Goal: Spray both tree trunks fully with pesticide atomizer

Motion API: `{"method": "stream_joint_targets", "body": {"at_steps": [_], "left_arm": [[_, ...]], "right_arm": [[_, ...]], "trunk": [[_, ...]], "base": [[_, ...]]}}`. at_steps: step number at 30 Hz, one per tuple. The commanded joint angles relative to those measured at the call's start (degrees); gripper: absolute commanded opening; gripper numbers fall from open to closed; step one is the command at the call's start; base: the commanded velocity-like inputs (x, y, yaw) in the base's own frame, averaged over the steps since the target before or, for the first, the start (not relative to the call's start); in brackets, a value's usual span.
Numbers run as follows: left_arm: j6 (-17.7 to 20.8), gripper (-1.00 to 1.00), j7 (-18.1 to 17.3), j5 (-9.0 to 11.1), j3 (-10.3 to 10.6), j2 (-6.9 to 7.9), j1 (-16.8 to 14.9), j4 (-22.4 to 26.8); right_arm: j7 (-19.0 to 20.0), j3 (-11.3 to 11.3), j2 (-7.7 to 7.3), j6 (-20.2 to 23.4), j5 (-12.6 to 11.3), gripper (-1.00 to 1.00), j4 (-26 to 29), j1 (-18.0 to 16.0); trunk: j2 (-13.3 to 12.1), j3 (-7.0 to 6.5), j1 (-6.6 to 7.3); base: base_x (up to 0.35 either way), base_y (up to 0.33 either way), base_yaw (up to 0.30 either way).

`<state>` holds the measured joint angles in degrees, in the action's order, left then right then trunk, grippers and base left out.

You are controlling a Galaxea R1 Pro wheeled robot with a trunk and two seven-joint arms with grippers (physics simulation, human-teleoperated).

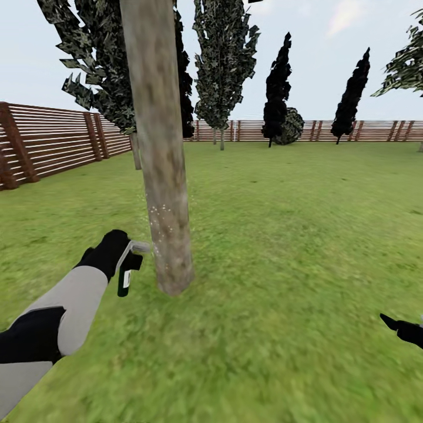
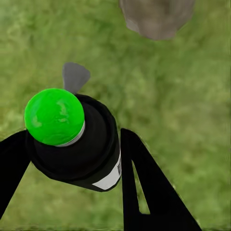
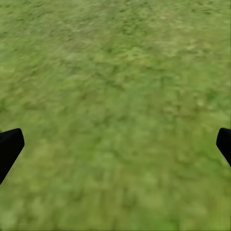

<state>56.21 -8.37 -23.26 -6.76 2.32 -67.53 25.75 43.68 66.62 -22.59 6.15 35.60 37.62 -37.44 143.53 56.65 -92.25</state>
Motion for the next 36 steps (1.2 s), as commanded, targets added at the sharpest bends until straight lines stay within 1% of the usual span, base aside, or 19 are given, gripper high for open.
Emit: {"method": "stream_joint_targets", "body": {"at_steps": [1,3,5,8,11,16,20,21,22,24,25,26,28,29,30,32,36], "left_arm": [[-0.5,-1.00,0.0,0.1,0.0,0.24,0.8,0.0],[-1.0,-1.00,-0.1,0.2,0.0,0.31,2.5,0.0],[-1.1,-1.00,-0.1,0.3,0.0,0.25,3.5,0.0],[-1.2,-1.00,-0.1,0.5,0.0,0.23,4.1,0.0],[-1.3,-1.00,0.0,0.5,-0.1,0.17,5.4,0.0],[-1.3,-1.00,0.0,0.5,-0.2,0.12,5.8,0.0],[-3.9,-1.00,0.0,0.7,-0.2,0.14,5.9,0.0],[-4.5,-1.00,0.0,0.8,-0.2,0.14,6.6,0.0],[-6.5,-1.00,0.0,0.8,-0.2,0.14,7.7,0.0],[-9.8,-1.00,0.0,0.9,-0.3,0.06,8.9,0.0],[-11.1,-1.00,0.0,1.3,-0.3,-0.06,10.1,0.0],[-12.4,-1.00,0.0,2.2,-0.3,-0.13,10.7,0.0],[-14.9,-1.00,0.1,6.7,-0.3,-0.17,11.6,0.0],[-15.4,-1.00,0.1,7.9,-0.3,-0.09,11.9,0.0],[-15.9,-1.00,0.1,8.6,-0.3,-0.02,12.1,0.0],[-16.6,-1.00,0.1,9.2,-0.3,0.05,12.2,0.0],[-16.6,-1.00,0.1,9.4,-0.4,0.05,12.2,0.0]], "right_arm": [[0.0,0.0,0.00,0.0,0.0,1.00,0.0,0.0],[0.0,0.0,0.00,0.0,0.0,1.00,0.0,0.0],[0.0,-0.1,0.00,0.0,0.0,1.00,0.0,0.0],[0.0,-0.1,0.02,0.0,0.0,1.00,0.0,0.0],[0.0,-0.1,0.04,0.0,0.0,1.00,0.0,0.0],[0.0,-0.3,0.07,-0.2,0.2,1.00,0.0,0.0],[0.1,-0.1,0.03,-0.2,0.1,1.00,0.0,0.0],[0.1,-0.1,-0.03,-0.2,0.0,1.00,0.0,0.0],[0.0,0.0,-0.06,-0.2,0.0,1.00,0.0,0.0],[0.0,-0.1,-0.08,-0.2,0.0,1.00,0.0,0.0],[0.0,-0.1,-0.03,-0.2,0.0,1.00,0.0,0.0],[0.0,-0.1,0.00,-0.2,0.0,1.00,0.0,0.0],[0.0,-0.1,0.07,-0.2,0.0,1.00,0.0,0.0],[0.0,-0.1,0.08,-0.2,0.0,1.00,0.0,0.0],[0.0,-0.2,0.08,-0.2,0.0,1.00,0.0,0.0],[0.2,-0.2,0.09,-0.2,0.1,1.00,0.0,0.0],[0.2,-0.2,0.09,-0.2,0.1,1.00,0.0,0.0]], "trunk": [[0.0,-0.01,0.01],[0.0,-0.01,0.01],[0.0,-0.01,0.01],[0.0,-0.01,0.01],[0.0,-0.01,0.01],[0.0,-0.01,0.01],[0.0,-0.01,0.01],[0.0,-0.01,0.01],[0.0,-0.01,0.01],[0.0,-0.01,0.01],[0.0,-0.01,0.01],[0.0,-0.01,0.01],[0.0,-0.01,0.01],[0.0,-0.01,0.01],[0.0,-0.01,0.01],[0.0,-0.01,0.01],[0.0,-0.01,0.01]], "base": [[0.000,0.000,0.121],[0.000,0.000,0.037],[0.000,0.000,0.010],[0.000,-0.174,0.126],[0.000,-0.282,0.209],[0.000,-0.301,0.034],[0.020,-0.303,0.010],[0.090,-0.303,0.140],[0.106,-0.303,0.207],[0.119,-0.303,0.240],[0.125,-0.303,0.250],[0.126,-0.303,0.251],[0.117,-0.303,0.252],[0.067,-0.303,0.197],[0.075,-0.303,0.101],[0.134,-0.303,0.027],[0.155,-0.303,0.126]]}}
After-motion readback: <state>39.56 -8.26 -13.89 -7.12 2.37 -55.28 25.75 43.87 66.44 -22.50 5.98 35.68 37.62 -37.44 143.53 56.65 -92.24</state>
